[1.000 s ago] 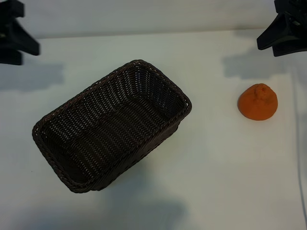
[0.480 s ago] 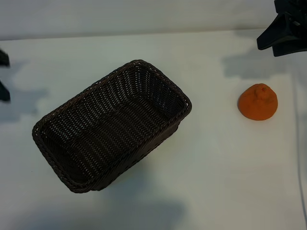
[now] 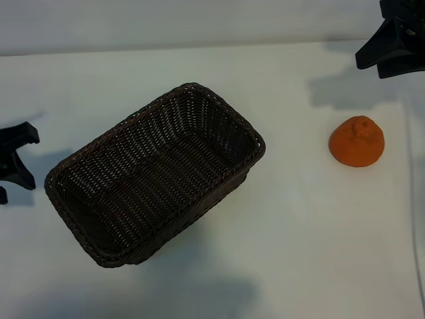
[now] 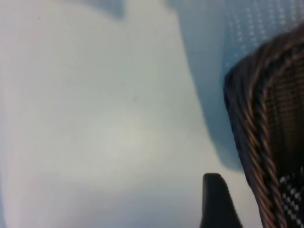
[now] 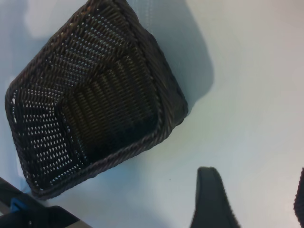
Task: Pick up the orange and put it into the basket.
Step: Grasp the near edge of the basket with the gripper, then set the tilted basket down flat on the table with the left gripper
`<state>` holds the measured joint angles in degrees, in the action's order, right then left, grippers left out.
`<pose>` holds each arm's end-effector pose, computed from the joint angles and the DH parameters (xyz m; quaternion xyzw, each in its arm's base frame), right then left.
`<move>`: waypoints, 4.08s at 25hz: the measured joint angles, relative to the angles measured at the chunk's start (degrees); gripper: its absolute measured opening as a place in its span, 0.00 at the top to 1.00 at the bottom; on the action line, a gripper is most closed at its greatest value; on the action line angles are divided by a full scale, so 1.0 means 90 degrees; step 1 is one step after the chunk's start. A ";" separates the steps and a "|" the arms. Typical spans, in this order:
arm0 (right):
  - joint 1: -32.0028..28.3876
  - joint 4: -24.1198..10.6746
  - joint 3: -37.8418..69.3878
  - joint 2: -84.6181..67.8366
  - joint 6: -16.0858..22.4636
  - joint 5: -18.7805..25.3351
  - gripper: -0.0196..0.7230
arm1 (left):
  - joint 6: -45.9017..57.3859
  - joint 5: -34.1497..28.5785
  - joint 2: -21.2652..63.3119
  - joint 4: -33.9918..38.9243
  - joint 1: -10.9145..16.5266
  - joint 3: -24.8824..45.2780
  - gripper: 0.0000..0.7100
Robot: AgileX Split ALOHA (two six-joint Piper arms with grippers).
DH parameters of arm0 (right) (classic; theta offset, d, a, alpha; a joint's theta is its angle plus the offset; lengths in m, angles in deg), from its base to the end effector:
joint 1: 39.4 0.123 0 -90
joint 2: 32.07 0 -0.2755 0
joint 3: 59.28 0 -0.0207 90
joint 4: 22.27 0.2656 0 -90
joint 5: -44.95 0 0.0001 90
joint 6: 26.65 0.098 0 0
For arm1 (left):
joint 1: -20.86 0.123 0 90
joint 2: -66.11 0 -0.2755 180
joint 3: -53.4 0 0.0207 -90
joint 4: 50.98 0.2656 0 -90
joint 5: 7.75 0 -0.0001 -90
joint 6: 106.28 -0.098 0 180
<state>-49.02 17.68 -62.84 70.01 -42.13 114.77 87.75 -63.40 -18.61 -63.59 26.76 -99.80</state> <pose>0.3513 0.0004 0.2988 0.0368 0.9381 0.3023 0.1651 0.2522 0.0083 0.2254 -0.2216 0.9639 -0.1047 0.1039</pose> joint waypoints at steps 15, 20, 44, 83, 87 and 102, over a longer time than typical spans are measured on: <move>0.0000 0.0000 0.0000 0.0000 0.0000 0.0000 0.41 | 0.0130 0.1253 -0.0377 -0.0592 0.0000 0.0575 0.37; 0.0000 0.0000 0.0000 0.0000 0.0000 0.0000 0.41 | 0.0068 0.1328 -0.0798 -0.0659 0.0000 0.0575 0.37; 0.0000 0.0000 0.0000 0.0000 0.0000 0.0000 0.41 | -0.1057 0.1699 -0.1593 -0.2083 0.0000 0.1001 0.37; 0.0000 0.0000 0.0000 0.0000 0.0000 0.0000 0.41 | -0.1319 -0.0581 -0.2011 -0.1750 0.0000 -0.1327 0.74; 0.0000 0.0000 0.0000 0.0000 0.0000 0.0000 0.41 | -0.1214 -0.1121 -0.2013 -0.1513 0.0000 -0.1902 0.74; 0.0000 0.0000 0.0000 0.0000 0.0000 0.0000 0.41 | -0.1650 -0.1299 -0.2013 -0.1073 0.0000 -0.2283 0.74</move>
<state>-49.02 17.68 -62.84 70.01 -42.13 114.77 72.90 -75.09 -36.73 -73.25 26.76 -120.35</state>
